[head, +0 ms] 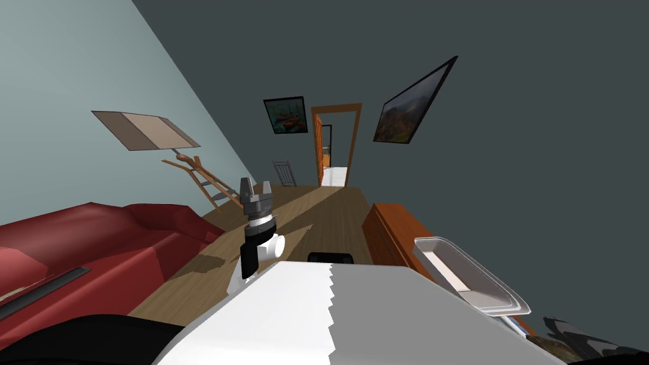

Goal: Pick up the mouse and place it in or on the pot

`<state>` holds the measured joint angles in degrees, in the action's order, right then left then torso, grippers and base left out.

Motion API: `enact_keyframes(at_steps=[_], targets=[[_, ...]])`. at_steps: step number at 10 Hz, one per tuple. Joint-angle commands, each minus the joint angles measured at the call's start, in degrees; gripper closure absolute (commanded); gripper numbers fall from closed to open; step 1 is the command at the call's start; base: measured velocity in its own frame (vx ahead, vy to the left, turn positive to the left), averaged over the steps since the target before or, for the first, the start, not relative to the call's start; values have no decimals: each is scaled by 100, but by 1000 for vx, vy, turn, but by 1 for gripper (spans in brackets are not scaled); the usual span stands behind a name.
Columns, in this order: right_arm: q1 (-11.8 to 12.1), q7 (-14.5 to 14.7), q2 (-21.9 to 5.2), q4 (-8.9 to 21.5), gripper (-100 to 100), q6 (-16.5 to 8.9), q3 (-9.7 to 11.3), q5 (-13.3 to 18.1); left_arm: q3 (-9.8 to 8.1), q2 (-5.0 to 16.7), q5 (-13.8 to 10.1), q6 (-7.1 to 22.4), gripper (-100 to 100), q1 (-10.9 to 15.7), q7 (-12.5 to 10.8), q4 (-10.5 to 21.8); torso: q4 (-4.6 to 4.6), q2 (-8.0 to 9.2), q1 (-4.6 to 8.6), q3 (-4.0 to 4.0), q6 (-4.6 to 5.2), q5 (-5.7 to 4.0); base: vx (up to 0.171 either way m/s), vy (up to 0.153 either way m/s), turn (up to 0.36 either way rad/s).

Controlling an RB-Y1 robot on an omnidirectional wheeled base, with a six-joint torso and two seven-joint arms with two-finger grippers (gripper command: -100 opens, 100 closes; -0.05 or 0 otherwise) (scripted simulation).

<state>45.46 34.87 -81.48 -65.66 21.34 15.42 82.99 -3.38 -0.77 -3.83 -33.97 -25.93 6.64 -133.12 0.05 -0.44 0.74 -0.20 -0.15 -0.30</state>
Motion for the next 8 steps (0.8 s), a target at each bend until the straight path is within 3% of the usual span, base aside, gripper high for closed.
enact_keyframes(at_steps=[1, 3, 4, 5, 8], targets=[[-35, 65, -26, -123, 100, -99, -103, 159, 0, 0, 0, 0, 0, 0, 0, 0, 0, 0, 0, 0, 0, 0, 38, -26, 33], [-186, 242, -19, -219, 100, -188, -251, 397, 0, 0, 0, 0, 0, 0, 0, 0, 3, -2, -1, 1, -14, 1, 59, -51, 86], [-193, 175, -1, -149, 100, -121, -180, 332, 0, 0, 0, 0, 0, 0, 0, 0, 2, -9, 2, -3, -19, 5, 35, -30, 46], [-207, 193, -16, -162, -100, -136, -204, 341, 0, 0, 0, 0, 0, 0, 0, 0, 1, 5, -7, 3, -3, 1, 9, -6, 6], [-209, 192, -17, -161, -100, -138, -204, 340, 0, 0, 0, 0, 0, 1, 0, 0, 6, 28, -19, 17, 1, 4, 0, 0, 0]])
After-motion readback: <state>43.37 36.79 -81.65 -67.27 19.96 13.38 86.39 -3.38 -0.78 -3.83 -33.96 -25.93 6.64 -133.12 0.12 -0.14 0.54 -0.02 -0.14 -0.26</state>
